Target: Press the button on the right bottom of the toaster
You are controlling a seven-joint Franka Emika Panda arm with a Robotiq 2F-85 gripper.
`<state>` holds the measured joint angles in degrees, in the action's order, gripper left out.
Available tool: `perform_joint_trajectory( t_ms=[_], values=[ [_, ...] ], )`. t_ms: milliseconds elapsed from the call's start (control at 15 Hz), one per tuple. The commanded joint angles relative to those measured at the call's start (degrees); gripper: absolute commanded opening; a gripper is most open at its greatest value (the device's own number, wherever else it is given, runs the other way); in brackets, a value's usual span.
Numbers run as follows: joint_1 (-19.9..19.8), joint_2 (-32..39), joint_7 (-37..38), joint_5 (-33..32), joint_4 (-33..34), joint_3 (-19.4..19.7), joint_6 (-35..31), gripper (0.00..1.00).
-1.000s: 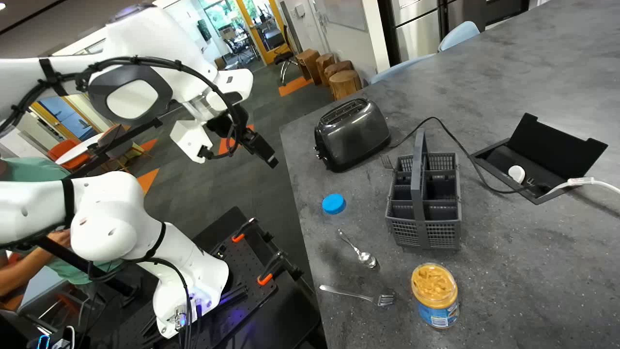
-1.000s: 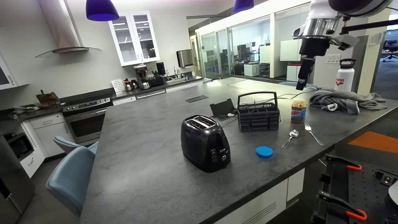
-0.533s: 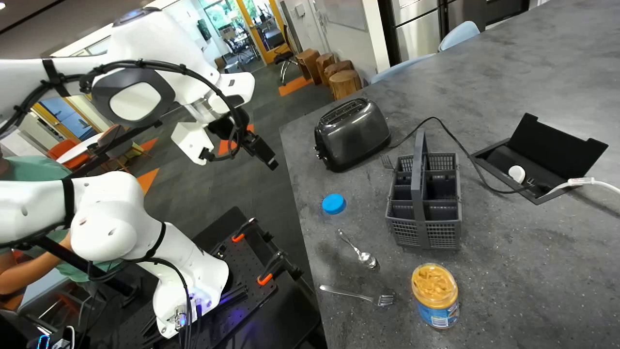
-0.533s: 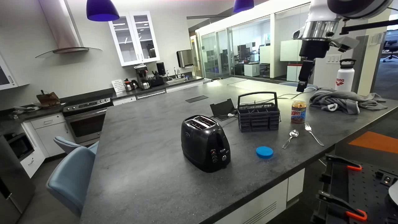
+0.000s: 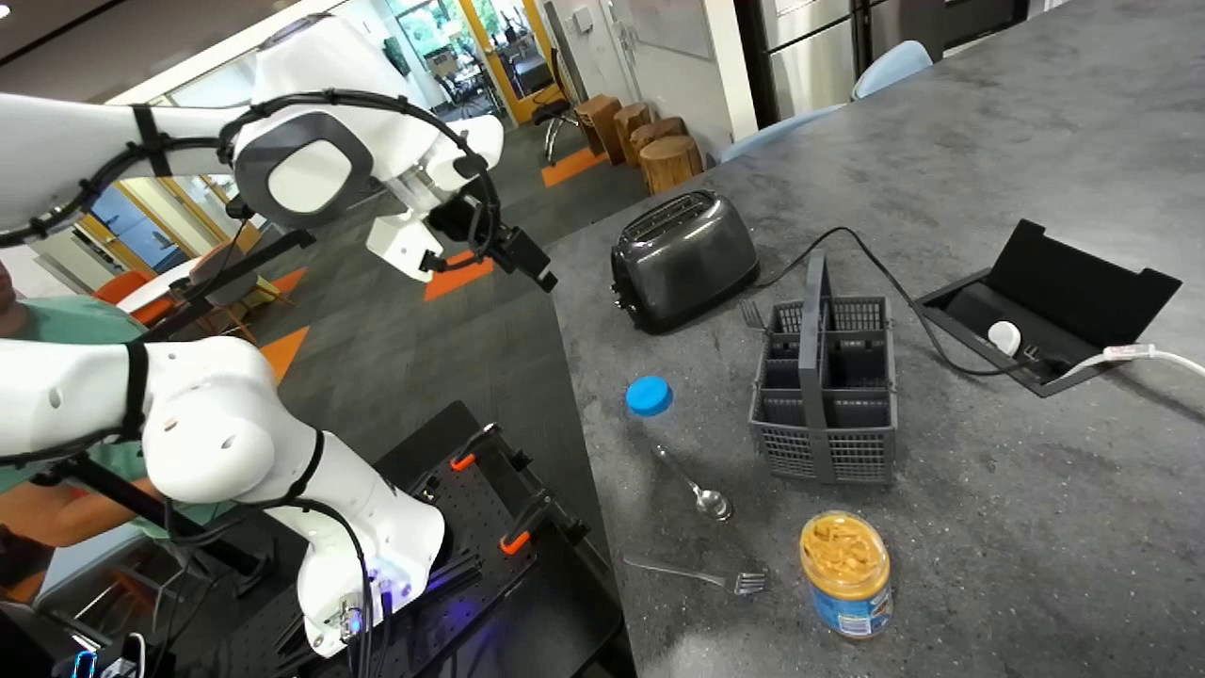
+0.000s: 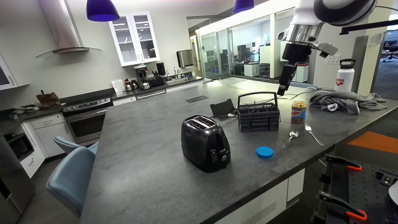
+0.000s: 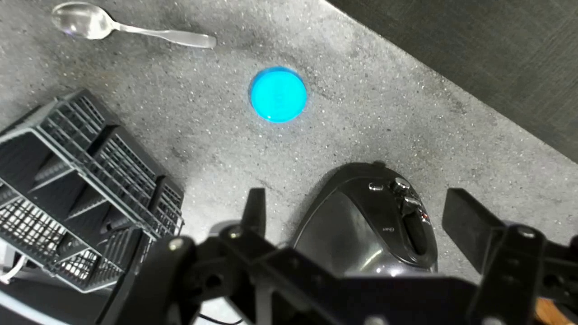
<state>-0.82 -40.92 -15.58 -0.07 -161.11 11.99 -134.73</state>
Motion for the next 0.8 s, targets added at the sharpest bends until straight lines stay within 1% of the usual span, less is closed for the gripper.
perform_joint_trajectory(
  t_ms=[0,133,333,467,600,667,733],
  values=[
    [1.7,9.3,5.6,1.2,0.1,-5.0,-8.8,1.00],
    [1.9,14.4,8.8,1.0,0.1,-7.2,-13.2,1.00],
    [2.3,22.0,11.4,1.0,0.0,-9.4,-19.2,1.00],
    [2.5,27.6,13.5,1.6,0.0,-10.4,-25.7,1.00],
    [2.8,31.4,15.4,2.5,0.0,-11.2,-30.9,1.00],
    [2.1,27.7,13.3,1.2,0.0,-10.7,-26.3,1.00],
    [2.1,29.5,13.6,1.2,0.2,-10.9,-27.3,1.00]
  ],
)
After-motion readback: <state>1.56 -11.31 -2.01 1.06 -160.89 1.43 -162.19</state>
